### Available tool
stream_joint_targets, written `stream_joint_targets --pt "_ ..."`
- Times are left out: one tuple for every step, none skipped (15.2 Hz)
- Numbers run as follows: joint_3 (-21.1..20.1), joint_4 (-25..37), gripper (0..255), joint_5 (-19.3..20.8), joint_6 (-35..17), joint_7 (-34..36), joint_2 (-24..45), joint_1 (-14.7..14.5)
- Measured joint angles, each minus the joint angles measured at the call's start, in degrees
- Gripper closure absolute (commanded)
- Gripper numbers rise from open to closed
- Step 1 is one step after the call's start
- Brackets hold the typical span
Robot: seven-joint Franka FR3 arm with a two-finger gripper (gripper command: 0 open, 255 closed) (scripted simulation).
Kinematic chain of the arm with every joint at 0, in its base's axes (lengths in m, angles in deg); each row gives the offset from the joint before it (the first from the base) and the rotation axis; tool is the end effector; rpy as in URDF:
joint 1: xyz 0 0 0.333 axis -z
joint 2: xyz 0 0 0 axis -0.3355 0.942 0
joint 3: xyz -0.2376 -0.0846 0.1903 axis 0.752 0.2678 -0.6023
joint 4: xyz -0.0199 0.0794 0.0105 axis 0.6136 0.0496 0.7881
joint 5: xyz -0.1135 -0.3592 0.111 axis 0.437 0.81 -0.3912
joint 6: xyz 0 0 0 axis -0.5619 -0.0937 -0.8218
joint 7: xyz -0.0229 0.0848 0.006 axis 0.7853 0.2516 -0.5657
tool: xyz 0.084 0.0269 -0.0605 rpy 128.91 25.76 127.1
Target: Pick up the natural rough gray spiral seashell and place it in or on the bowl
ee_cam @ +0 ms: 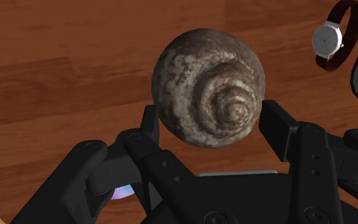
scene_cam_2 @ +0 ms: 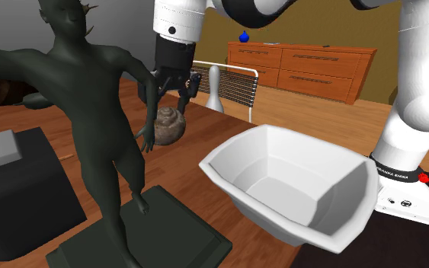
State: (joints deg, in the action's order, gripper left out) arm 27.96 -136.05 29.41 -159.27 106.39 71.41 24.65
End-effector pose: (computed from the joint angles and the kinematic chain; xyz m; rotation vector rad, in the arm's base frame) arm 0.4870 0.4215 0.4859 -3.0013 0.3859 -0.3516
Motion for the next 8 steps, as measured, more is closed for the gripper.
stream_joint_targets --pt "-0.1 0.6 255 -0.2 0.7 -0.1 -0.2 -0.1" --pt "-0.3 1.1 255 -0.5 1.3 -0.3 -0.3 -0.1" --pt "-0.4 1.6 255 -0.7 1.9 -0.6 -0.5 0.0" --pt "-0.4 2.5 255 -0.8 2.7 -0.7 -0.4 -0.2" --pt "-0.5 3.2 255 -1.0 3.4 -1.0 -0.6 -0.2" --pt "-0.6 3.8 255 -1.2 4.0 -1.2 -0.7 -0.2" --pt "-0.7 4.6 255 -1.4 4.9 -1.4 -0.7 -0.2" --pt "-0.7 5.5 255 -1.3 5.7 -1.5 -0.6 -0.5"
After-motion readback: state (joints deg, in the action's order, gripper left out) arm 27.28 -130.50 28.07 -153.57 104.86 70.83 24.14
